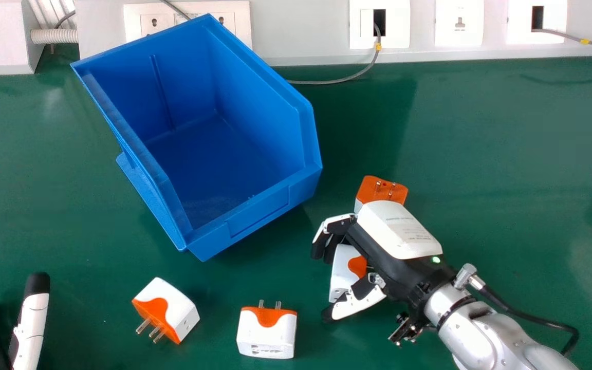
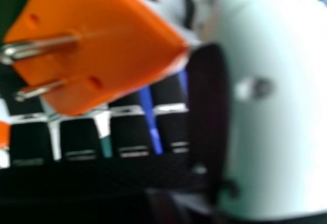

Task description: Pick all objects and put in blue box

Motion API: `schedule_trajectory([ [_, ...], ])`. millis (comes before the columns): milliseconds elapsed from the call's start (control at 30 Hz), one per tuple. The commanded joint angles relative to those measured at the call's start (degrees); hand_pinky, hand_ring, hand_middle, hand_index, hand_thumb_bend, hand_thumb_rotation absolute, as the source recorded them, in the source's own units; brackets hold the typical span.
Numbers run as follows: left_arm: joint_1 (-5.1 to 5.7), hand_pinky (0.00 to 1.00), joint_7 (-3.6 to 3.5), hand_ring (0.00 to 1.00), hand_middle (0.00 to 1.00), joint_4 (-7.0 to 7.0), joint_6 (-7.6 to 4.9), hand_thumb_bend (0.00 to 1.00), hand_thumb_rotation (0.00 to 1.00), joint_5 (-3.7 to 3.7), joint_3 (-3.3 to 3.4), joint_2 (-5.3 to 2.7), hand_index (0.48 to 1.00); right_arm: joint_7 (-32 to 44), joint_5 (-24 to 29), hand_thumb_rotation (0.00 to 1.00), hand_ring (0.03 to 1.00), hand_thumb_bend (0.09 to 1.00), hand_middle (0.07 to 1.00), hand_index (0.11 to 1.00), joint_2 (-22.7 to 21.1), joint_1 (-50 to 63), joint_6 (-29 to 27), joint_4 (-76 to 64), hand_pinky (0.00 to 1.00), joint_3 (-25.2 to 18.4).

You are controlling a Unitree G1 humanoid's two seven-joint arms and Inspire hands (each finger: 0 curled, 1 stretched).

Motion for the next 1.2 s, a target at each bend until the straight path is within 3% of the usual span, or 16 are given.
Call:
schedule_trajectory([
  [0, 1.71, 0.98, -0.26, 0.98, 0.97, 1.54, 2.26, 1.00, 0.95, -0.67, 0.43, -0.24, 1.000, 0.9, 0.6, 0.00, 0.421, 0.497, 0.486, 0.528, 0.0, 1.3, -0.7, -0.2, 0.34, 0.2],
  [233, 1.85, 0.99, -0.18, 0.98, 0.97, 1.35, 2.53, 1.00, 0.95, -0.35, 0.20, -0.24, 1.000, -0.4, 1.2, 0.00, 0.417, 0.497, 0.487, 0.525, -0.2, 1.9, -1.6, -0.9, 0.33, -0.3],
  [300, 1.72, 0.99, -0.21, 0.98, 0.97, 1.34, 2.61, 0.99, 0.95, -0.58, 0.35, -0.36, 1.000, -0.7, 1.4, 0.00, 0.416, 0.497, 0.485, 0.525, -0.4, 2.0, -2.1, -1.3, 0.33, -0.5],
  [400, 1.51, 0.99, -0.81, 0.98, 0.97, 1.60, 2.29, 0.99, 0.94, -1.16, 0.70, -0.42, 1.000, -0.8, 1.7, 0.00, 0.412, 0.496, 0.482, 0.525, -0.5, 2.2, -2.4, -2.8, 0.33, -1.0],
  [500, 1.57, 0.99, -0.39, 0.98, 0.97, 1.81, 2.01, 1.00, 0.94, -0.64, 0.55, -0.28, 1.000, -2.5, 1.8, 0.00, 0.413, 0.497, 0.480, 0.520, -0.6, 2.3, -4.0, -3.7, 0.33, -1.8],
  [567, 1.57, 0.99, 0.49, 0.99, 0.97, 1.75, 2.42, 0.99, 0.95, 0.27, 0.09, 0.02, 1.000, -3.7, 1.8, 0.00, 0.413, 0.499, 0.478, 0.515, -1.0, 2.2, -5.1, -4.7, 0.35, -2.4],
  [600, 1.50, 0.99, 0.47, 0.98, 0.97, 1.76, 2.49, 0.99, 0.95, 0.29, 0.06, 0.04, 1.000, -3.8, 2.0, 0.00, 0.414, 0.499, 0.484, 0.507, -1.3, 2.1, -5.7, -5.6, 0.35, -2.8],
  [833, 0.67, 0.99, -0.60, 0.98, 0.97, 2.36, 2.53, 0.97, 0.95, -0.64, 0.67, -0.01, 1.000, -3.0, 4.6, 0.00, 0.411, 0.494, 0.501, 0.522, -1.9, 1.9, -7.8, -18.2, 0.31, -8.0],
  [967, 0.30, 0.99, -0.54, 0.99, 0.97, 2.62, 2.82, 0.98, 0.95, -0.34, 0.55, 0.11, 1.000, -2.7, 6.4, 0.00, 0.396, 0.492, 0.496, 0.534, -1.1, 1.4, -9.2, -25.9, 0.31, -10.7],
  [1067, -0.35, 0.99, -1.50, 0.99, 0.98, 2.90, 3.42, 0.98, 0.95, -1.24, 1.03, -0.01, 1.000, -2.2, 7.8, 0.00, 0.393, 0.491, 0.493, 0.543, 0.0, 1.0, -10.9, -30.1, 0.31, -11.8],
  [1167, -0.85, 0.99, -1.76, 0.98, 0.97, 3.25, 3.72, 0.99, 0.94, -1.23, 1.11, 0.26, 1.000, -2.4, 7.6, 0.00, 0.394, 0.492, 0.495, 0.537, 1.2, 0.2, -11.8, -32.5, 0.30, -12.5],
])
